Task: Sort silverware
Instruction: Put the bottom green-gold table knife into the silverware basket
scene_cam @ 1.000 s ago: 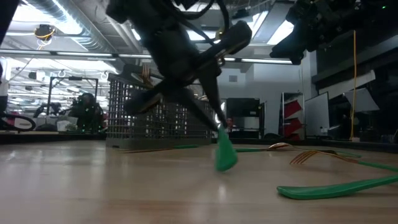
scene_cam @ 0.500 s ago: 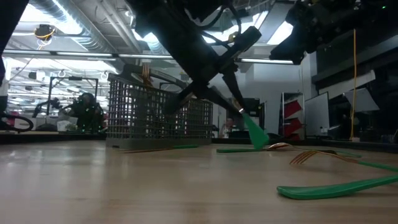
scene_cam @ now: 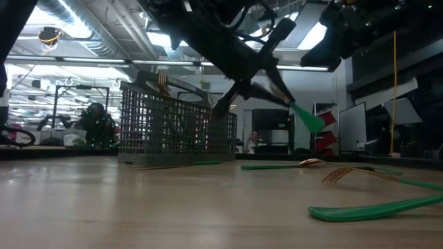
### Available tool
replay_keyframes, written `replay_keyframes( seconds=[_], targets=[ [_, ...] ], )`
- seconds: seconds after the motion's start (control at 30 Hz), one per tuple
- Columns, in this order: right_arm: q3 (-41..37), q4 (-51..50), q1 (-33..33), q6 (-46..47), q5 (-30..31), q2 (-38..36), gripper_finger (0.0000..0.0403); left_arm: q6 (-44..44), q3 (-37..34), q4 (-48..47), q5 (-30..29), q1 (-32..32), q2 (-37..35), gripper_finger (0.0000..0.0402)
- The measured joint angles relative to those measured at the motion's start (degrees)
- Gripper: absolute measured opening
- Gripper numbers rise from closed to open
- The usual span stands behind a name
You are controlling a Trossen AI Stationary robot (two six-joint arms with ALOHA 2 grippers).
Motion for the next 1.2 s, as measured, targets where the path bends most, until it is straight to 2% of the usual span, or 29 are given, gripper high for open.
replay_keyframes(
  seconds=[0.37, 0.77, 0.93, 1.2],
  targets=[
    [3.4, 0.03, 0.0, -0.45, 5.24, -5.31, 0.0108, 7.14, 0.0, 9.89, 0.03, 4.67, -0.38, 0.0033],
    [5.6, -0.22, -0.02, -2.17, 10.16, -9.18, 0.0108, 18.71, 0.0, 9.66, 0.03, 10.65, -7.92, 0.0033],
    [5.6, -0.6, -0.02, -2.16, 10.29, -9.1, 0.0108, 23.56, 0.0, 9.09, 0.04, 14.03, -11.26, 0.0033],
    [5.6, -0.59, 0.0, -2.16, 10.29, -9.08, 0.0108, 30.7, 0.0, 0.6, 0.03, 20.73, -17.36, 0.0033]
  ],
)
